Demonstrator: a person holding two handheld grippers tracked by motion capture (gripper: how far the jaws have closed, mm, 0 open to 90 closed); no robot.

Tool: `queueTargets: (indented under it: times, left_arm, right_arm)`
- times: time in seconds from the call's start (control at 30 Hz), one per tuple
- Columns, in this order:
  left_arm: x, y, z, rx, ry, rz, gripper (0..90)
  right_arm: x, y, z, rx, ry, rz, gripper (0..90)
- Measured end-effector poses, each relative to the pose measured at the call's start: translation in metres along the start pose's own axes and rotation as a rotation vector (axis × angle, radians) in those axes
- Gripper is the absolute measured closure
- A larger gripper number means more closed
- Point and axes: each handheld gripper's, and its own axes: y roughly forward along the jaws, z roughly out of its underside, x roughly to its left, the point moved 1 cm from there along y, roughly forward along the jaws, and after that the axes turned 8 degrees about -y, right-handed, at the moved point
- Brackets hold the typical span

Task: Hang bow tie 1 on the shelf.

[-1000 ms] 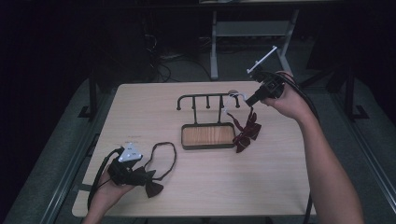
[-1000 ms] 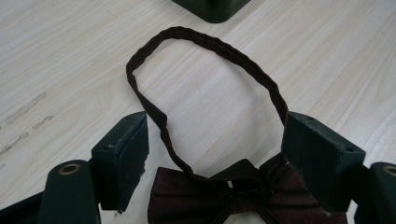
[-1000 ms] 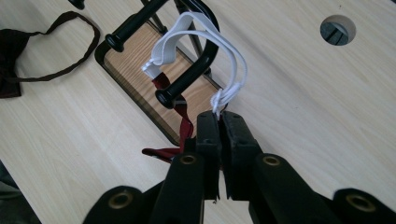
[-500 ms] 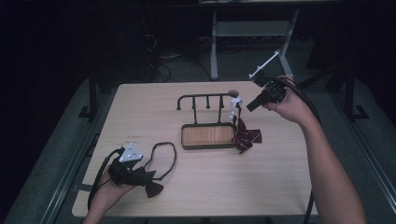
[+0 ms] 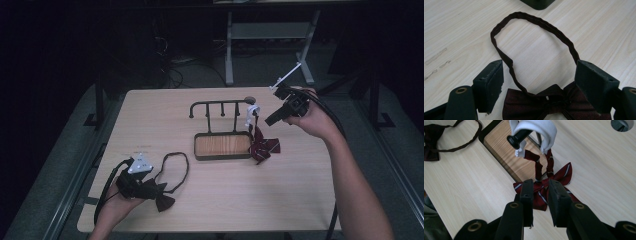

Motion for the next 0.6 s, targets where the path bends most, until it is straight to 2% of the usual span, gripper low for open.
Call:
queueTargets:
  times: [0.6]
  left_arm:
    - [0.0, 0.002, 0.0, 0.006, -0.004, 0.005, 23.7]
  right_arm:
    - [0.005, 0.012, 0.014, 0.017, -0.016, -0.032, 66.6]
